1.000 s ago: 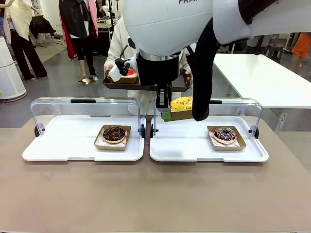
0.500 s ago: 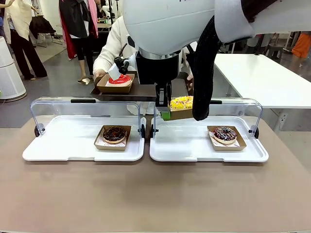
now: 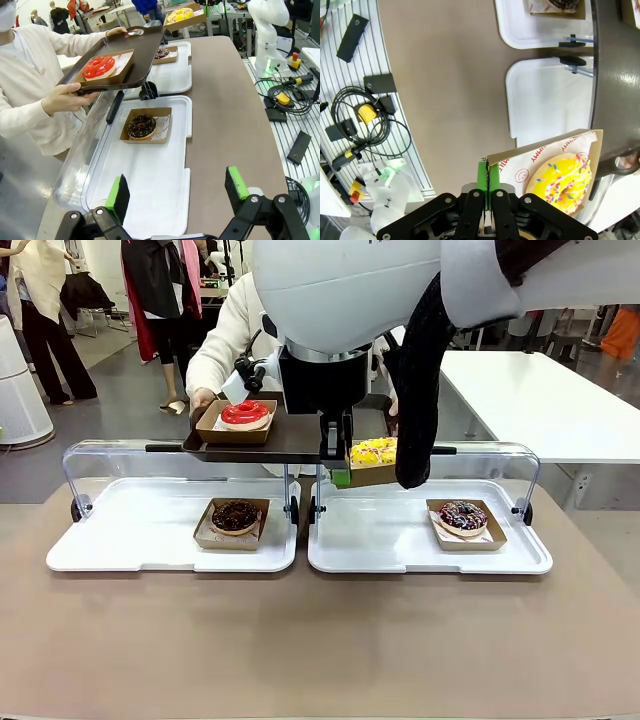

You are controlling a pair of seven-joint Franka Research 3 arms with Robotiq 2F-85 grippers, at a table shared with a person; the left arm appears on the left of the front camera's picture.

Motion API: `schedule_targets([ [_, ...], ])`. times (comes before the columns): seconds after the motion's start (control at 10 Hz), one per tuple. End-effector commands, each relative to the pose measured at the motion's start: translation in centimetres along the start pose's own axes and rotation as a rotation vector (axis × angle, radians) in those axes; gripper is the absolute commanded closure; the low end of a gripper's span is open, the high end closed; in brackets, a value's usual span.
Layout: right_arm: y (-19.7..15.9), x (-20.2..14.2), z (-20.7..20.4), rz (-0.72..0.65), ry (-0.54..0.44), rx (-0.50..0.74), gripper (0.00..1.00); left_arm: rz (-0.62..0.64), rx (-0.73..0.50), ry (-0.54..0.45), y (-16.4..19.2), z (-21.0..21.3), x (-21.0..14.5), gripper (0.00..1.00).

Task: Provide the desired donut to the person.
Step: Place the picked Paper togo box onto the Handle tray extended by the person.

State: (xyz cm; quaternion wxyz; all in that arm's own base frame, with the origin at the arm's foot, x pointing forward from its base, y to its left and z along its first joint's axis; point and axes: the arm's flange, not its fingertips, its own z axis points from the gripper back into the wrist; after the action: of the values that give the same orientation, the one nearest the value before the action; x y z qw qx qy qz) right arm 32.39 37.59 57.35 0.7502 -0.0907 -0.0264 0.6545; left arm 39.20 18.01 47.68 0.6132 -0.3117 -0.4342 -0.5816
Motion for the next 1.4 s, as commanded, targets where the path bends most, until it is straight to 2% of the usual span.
schedule_targets([
  [0.0, 0.3, 0.0, 0.2, -0.013, -0.003, -0.005, 1.00, -0.006, 0.015, 0.003, 0.0, 0.1, 0.0, 0.00],
  [0.3, 0.0, 0.0, 0.0, 0.000, 0.000, 0.000, 0.99, -0.006, 0.015, 0.003, 0.0, 0.1, 0.0, 0.00],
  [0.5, 3.5, 3.0, 5.3, 0.194, -0.028, -0.149, 0.99, -0.006, 0.015, 0.003, 0.0, 0.1, 0.0, 0.00],
  [0.7, -0.2, 3.2, 7.6, 0.194, -0.075, -0.226, 0.99, -0.006, 0.015, 0.003, 0.0, 0.1, 0.0, 0.00],
  [0.9, -5.0, 2.3, 7.0, 0.178, -0.136, -0.214, 0.99, -0.006, 0.015, 0.003, 0.0, 0.1, 0.0, 0.00],
  [1.1, -9.8, 2.2, 6.3, 0.223, -0.202, -0.189, 0.99, -0.006, 0.015, 0.003, 0.0, 0.1, 0.0, 0.00],
  [1.3, -13.8, 1.7, 4.5, 0.216, -0.229, -0.159, 0.99, -0.006, 0.015, 0.003, 0.0, 0.1, 0.0, 0.00],
])
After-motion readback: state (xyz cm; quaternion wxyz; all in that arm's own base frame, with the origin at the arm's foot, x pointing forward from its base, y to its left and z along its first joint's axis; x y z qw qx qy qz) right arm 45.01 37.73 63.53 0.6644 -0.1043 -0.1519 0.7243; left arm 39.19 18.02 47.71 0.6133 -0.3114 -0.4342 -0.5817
